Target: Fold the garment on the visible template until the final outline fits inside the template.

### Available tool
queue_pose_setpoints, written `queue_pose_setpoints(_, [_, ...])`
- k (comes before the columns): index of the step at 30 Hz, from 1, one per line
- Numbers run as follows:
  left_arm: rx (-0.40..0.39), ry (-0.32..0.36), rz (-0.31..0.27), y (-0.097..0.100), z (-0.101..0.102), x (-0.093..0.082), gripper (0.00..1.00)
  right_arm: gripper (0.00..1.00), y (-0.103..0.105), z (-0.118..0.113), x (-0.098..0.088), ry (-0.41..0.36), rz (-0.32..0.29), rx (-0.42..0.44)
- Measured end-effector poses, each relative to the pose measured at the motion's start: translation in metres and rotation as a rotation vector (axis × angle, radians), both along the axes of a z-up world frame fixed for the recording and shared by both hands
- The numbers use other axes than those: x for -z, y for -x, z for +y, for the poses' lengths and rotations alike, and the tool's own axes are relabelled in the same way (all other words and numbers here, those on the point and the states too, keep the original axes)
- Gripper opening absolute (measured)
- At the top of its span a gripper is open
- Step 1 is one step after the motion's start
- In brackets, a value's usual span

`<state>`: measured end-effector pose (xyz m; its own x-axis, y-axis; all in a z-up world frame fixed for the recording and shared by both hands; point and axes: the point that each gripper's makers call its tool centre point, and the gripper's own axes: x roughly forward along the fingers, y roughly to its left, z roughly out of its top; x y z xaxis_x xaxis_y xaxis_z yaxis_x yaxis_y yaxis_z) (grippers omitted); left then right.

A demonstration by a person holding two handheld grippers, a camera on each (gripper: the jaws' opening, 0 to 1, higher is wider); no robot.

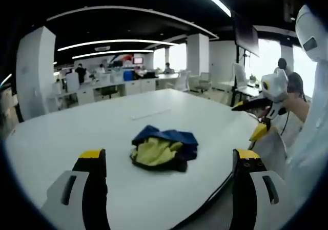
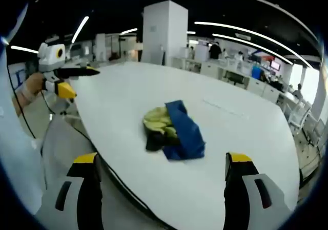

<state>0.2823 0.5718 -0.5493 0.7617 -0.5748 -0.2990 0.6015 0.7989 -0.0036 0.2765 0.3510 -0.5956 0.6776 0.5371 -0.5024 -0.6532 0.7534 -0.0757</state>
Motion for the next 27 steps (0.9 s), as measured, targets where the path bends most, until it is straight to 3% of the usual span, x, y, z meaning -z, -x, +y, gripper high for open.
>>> queue_pose_setpoints(27, [0.011,-0.01,-0.01,0.001,-0.0006,-0.0049,0.99,1.0,-0.0012,0.002,-0.0046,0.013,-0.015,-0.018])
